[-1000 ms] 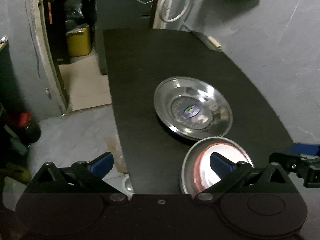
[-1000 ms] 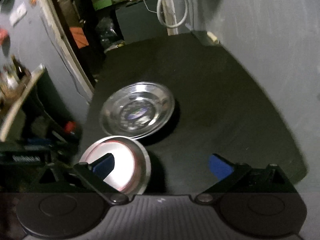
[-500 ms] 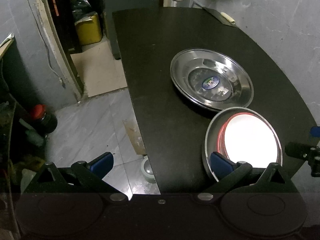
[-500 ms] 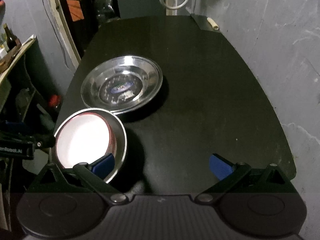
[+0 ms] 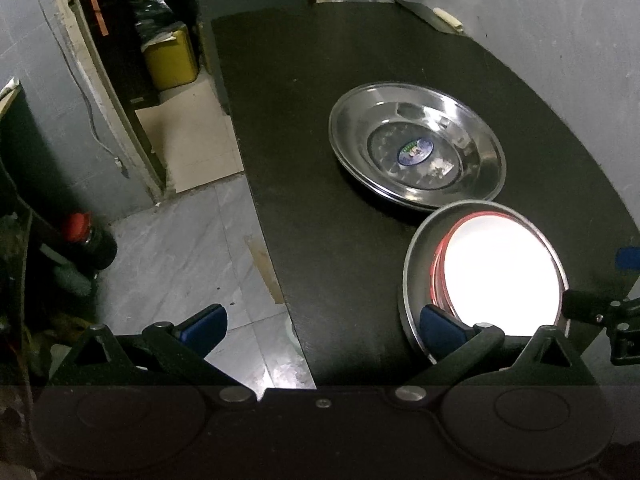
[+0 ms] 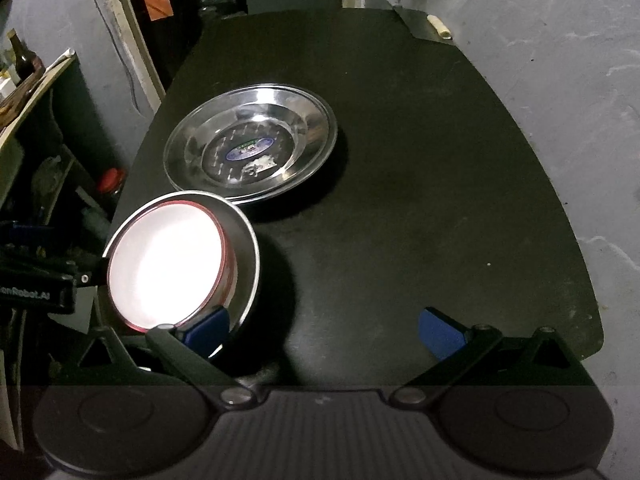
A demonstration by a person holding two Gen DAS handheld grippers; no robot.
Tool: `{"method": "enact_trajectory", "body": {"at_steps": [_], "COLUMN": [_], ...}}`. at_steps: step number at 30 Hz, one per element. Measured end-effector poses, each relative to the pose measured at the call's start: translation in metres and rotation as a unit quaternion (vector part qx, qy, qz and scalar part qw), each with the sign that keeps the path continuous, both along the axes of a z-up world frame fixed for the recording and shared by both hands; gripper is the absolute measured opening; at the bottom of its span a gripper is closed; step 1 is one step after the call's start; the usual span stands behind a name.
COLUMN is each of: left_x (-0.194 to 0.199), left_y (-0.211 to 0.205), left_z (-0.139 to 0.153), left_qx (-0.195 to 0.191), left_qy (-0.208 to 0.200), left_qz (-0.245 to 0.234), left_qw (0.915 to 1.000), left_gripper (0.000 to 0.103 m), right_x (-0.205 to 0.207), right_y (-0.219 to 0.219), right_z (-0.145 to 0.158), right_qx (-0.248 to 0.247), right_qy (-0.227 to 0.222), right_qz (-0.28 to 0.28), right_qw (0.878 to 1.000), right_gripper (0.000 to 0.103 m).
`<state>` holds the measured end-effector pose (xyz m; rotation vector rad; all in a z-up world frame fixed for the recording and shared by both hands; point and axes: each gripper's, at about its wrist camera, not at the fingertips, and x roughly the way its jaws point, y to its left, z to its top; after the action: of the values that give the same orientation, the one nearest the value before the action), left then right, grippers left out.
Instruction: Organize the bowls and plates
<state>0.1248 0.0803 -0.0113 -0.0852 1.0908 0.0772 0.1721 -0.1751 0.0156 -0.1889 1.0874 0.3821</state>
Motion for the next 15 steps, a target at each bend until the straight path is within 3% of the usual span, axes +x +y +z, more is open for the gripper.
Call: {"method": "enact_trajectory", "body": {"at_steps": [8, 15], "left_x": [0.0037, 0.0045], "left_y": [-0.0113, -0.0109], "left_z": [-0.0069, -0.0070], "left_qx": [0.026, 0.027], "left_qy": [0.014, 0.014], "left_qz": [-0.013, -0.016], "left_qw": [0.9995, 0.9994], "left_gripper": [0.102, 0.102], "right_x": [0.0031, 0.0054], "right_y": [0.0042, 0.0070], "right_z": [-0.0029, -0.0058], "right_qx": [-0.007, -0.012], "right_qy": [0.007, 0.013], "right_qz": [0.008, 0.014], "right_qw": [1.000, 1.000], "right_gripper": [0.103, 0.103]}}
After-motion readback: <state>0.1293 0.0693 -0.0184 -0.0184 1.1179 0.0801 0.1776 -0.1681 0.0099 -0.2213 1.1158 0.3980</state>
